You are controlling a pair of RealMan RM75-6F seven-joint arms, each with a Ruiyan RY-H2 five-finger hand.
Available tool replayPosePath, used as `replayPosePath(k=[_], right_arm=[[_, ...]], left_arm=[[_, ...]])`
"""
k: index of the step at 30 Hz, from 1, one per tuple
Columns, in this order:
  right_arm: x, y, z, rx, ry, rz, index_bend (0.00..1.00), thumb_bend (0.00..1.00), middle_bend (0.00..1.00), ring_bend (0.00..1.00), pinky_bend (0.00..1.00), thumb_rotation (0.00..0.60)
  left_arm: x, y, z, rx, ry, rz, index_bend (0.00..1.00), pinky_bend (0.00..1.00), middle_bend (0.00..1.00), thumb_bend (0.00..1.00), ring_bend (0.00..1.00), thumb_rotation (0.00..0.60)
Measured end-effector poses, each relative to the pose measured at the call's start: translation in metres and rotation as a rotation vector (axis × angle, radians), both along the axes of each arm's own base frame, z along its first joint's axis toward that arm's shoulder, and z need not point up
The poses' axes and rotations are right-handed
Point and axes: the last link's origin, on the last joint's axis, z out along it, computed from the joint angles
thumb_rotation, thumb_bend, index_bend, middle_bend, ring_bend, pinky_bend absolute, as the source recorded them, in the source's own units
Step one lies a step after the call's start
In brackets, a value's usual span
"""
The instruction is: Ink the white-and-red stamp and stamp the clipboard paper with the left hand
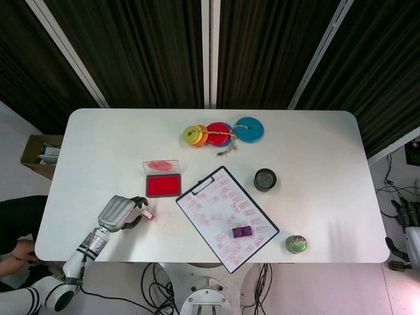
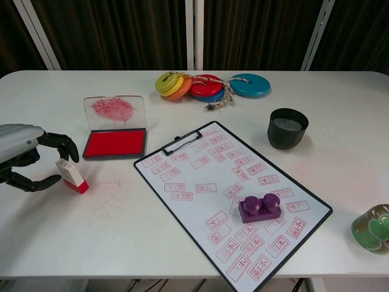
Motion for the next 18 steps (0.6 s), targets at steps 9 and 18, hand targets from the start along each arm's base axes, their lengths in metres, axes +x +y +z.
replayPosePath(k=[9,18], right_arm=[[0.003,-0.001,0.006,-0.022,0.003,0.016,0.00,0.22,0.00,0.00,0.00,0.600],[0.009,0.010,0.011,-0.044,0.042,0.082,0.00,0.22,0.00,0.00,0.00,0.600]], left_arm=[[-0.001,-0.002,0.058,0.203,-0.051,-0.033,0.25,0.72,0.25,0.31,0.54,0.600],[-0.032,-0.055,0.165,0.562,0.015,-0.148,0.17,0.22,0.17,0.28,0.12,0.241]])
